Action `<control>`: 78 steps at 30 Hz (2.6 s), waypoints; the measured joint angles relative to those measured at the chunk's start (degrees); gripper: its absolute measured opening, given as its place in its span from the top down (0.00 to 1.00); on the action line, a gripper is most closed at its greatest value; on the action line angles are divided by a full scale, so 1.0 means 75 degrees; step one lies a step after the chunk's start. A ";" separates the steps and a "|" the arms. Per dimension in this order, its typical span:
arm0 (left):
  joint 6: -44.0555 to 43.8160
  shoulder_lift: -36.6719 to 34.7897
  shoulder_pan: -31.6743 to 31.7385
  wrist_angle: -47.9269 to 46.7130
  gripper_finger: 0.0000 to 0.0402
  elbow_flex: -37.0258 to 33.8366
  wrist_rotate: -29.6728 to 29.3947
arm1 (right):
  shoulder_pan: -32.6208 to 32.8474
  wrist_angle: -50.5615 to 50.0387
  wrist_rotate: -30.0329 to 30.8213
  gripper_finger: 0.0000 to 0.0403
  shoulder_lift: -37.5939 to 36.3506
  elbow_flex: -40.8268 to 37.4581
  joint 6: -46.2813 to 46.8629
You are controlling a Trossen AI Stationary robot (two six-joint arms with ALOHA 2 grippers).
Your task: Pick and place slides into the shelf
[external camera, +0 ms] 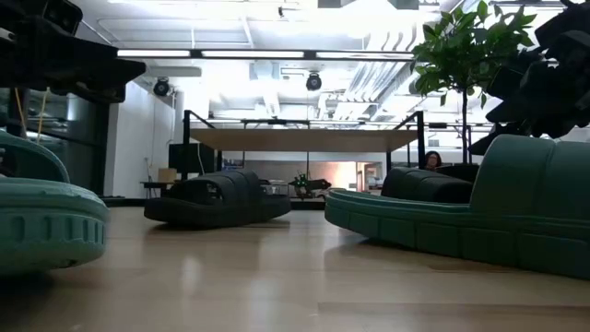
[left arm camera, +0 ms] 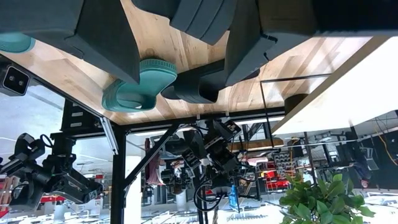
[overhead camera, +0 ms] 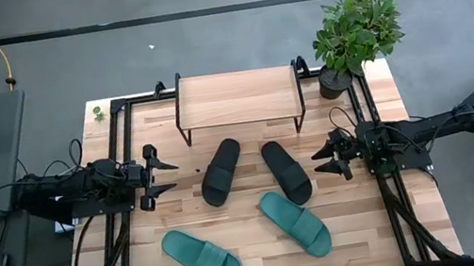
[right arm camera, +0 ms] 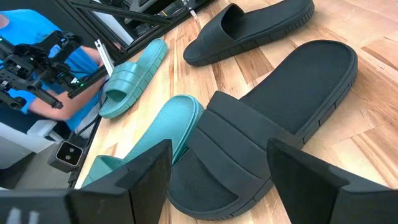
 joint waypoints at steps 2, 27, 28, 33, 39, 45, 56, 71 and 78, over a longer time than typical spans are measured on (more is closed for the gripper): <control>-0.0001 0.0000 0.0000 0.0000 0.46 0.0000 0.0000 | 0.0000 0.0002 -0.0001 0.37 -0.0003 -0.0001 0.0002; 0.0000 0.0000 0.0000 0.0000 0.46 0.0000 0.0000 | 0.0001 -0.0001 0.0000 0.37 -0.0002 0.0001 0.0000; -0.0001 0.0000 0.0000 0.0000 0.46 0.0000 0.0000 | 0.0000 -0.0001 0.0002 0.37 0.0000 0.0002 0.0000; -0.0002 0.0000 0.0000 0.0001 0.46 0.0000 -0.0001 | 0.0002 -0.0001 0.0001 0.37 0.0000 0.0000 0.0001; 0.0000 0.0000 0.0000 0.0000 0.46 0.0000 0.0000 | 0.0000 -0.0001 0.0001 0.37 -0.0001 0.0001 0.0002; 0.0000 0.0000 0.0000 0.0000 0.46 0.0000 0.0000 | 0.0000 0.0002 0.0000 0.37 -0.0002 0.0002 0.0002; -0.0001 0.0000 0.0000 0.0000 0.46 0.0000 0.0000 | 0.0000 -0.0001 0.0002 0.37 0.0000 0.0002 0.0002; -0.0002 0.0000 0.0000 0.0002 0.46 0.0000 0.0000 | 0.0000 -0.0030 0.0696 0.37 0.0000 0.0002 -0.3332; -0.0003 0.0000 0.0000 0.0003 0.46 0.0000 0.0000 | 0.0000 -0.0029 0.0701 0.37 -0.0002 0.0001 -0.3596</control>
